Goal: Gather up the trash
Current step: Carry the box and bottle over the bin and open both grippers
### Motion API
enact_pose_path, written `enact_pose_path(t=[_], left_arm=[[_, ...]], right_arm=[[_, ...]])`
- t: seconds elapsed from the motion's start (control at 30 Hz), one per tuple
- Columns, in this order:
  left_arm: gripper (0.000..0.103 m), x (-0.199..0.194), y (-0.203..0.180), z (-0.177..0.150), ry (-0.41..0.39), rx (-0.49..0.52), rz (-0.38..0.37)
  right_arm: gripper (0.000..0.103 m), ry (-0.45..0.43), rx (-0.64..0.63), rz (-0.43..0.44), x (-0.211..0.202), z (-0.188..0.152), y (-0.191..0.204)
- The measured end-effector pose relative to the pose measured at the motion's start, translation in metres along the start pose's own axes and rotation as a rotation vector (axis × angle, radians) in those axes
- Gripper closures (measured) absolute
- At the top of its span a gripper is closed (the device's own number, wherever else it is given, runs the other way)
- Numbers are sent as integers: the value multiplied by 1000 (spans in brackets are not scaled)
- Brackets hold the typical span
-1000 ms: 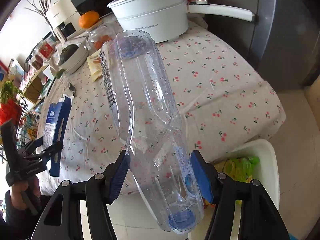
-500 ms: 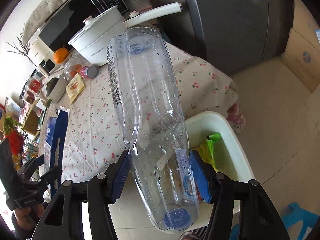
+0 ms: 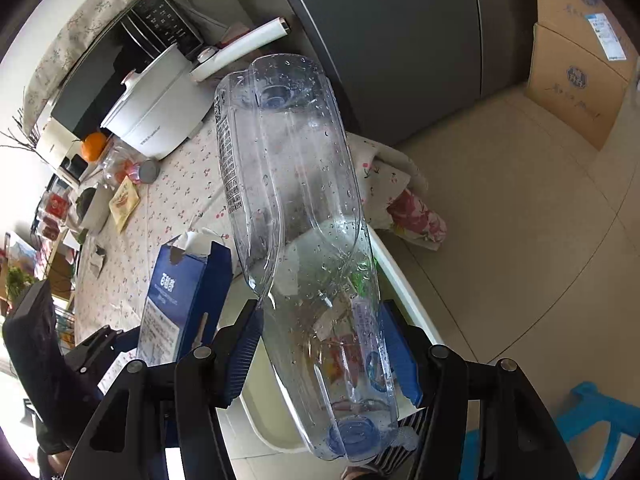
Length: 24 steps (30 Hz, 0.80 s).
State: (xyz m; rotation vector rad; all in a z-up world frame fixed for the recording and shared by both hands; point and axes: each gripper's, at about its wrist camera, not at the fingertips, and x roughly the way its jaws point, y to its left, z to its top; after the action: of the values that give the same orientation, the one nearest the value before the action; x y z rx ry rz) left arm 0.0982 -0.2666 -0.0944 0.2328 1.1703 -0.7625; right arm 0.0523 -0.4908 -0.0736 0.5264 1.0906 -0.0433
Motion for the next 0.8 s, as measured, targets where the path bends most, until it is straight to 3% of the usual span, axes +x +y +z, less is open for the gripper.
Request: enact_pose_path(t=[0.23, 0.37, 0.8], left_arm=[[10, 25, -4, 12, 26, 7, -15], [10, 27, -7, 17, 15, 53, 25], [9, -6, 22, 2, -22, 33, 57]], right_arm=[[42, 8, 54, -16, 2, 2, -18], [42, 18, 70, -11, 6, 4, -22], [42, 61, 49, -8, 19, 2, -14]])
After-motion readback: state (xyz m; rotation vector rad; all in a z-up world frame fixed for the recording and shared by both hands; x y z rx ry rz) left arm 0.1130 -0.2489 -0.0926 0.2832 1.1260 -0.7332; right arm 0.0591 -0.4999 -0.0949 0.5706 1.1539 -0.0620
